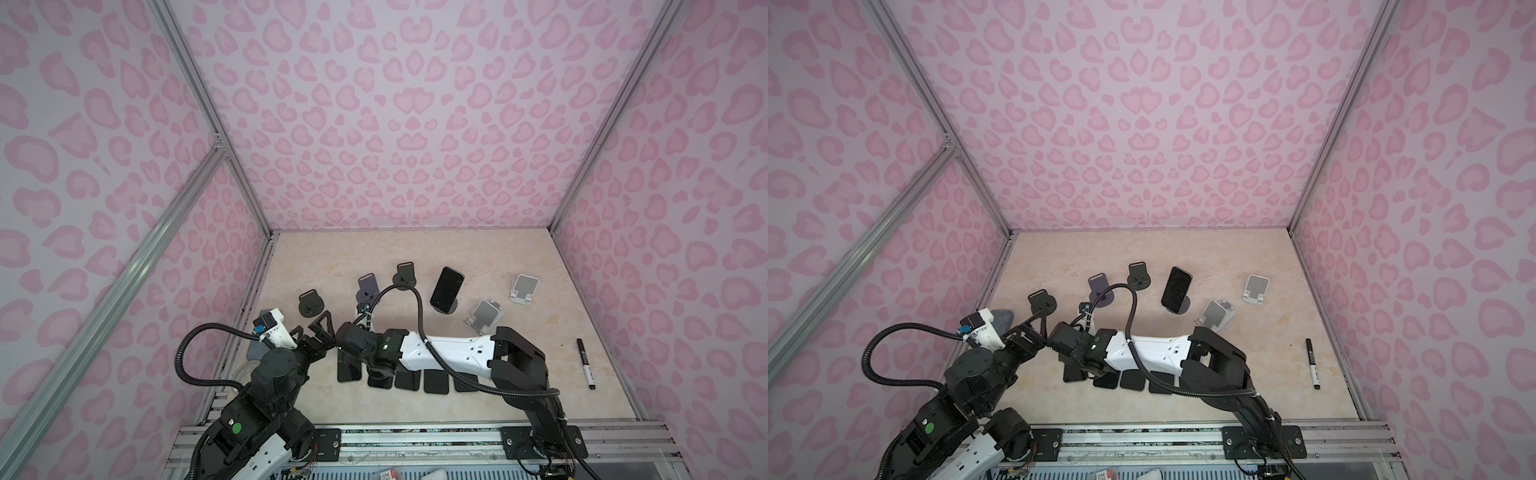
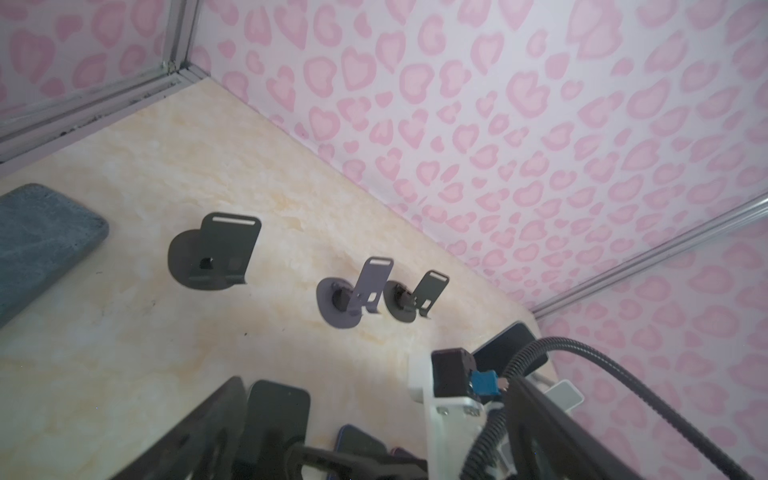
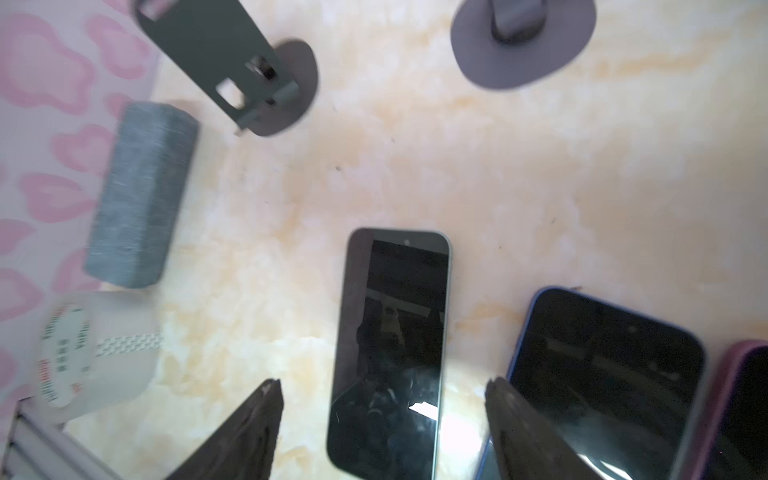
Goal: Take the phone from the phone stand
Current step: 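Raise the right gripper while left gripper reaches toward the black phone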
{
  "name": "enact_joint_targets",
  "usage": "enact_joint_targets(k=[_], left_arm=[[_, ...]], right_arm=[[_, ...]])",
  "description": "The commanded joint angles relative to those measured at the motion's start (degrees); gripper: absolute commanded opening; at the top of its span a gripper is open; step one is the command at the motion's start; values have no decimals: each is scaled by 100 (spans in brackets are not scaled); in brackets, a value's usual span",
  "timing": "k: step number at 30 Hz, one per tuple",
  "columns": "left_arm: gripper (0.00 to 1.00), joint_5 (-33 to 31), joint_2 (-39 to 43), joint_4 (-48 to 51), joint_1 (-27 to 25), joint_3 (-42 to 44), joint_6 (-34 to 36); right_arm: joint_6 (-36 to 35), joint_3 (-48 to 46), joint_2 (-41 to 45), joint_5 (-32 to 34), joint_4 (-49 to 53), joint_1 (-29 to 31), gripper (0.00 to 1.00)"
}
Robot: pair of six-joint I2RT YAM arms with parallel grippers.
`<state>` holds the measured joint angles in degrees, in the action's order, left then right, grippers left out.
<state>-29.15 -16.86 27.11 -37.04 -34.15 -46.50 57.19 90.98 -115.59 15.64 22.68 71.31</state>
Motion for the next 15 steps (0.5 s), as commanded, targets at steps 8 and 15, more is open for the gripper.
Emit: enact_joint_targets(k=[8, 15], left_arm=[[98, 221, -1158, -499, -4, -174, 440], [98, 1541, -2815, -1807, -5, -198, 620]], right_arm=[[-1047, -1510, 2161, 2001, 353, -201, 87], [-153, -2252, 3276, 3011, 1766, -994, 92]])
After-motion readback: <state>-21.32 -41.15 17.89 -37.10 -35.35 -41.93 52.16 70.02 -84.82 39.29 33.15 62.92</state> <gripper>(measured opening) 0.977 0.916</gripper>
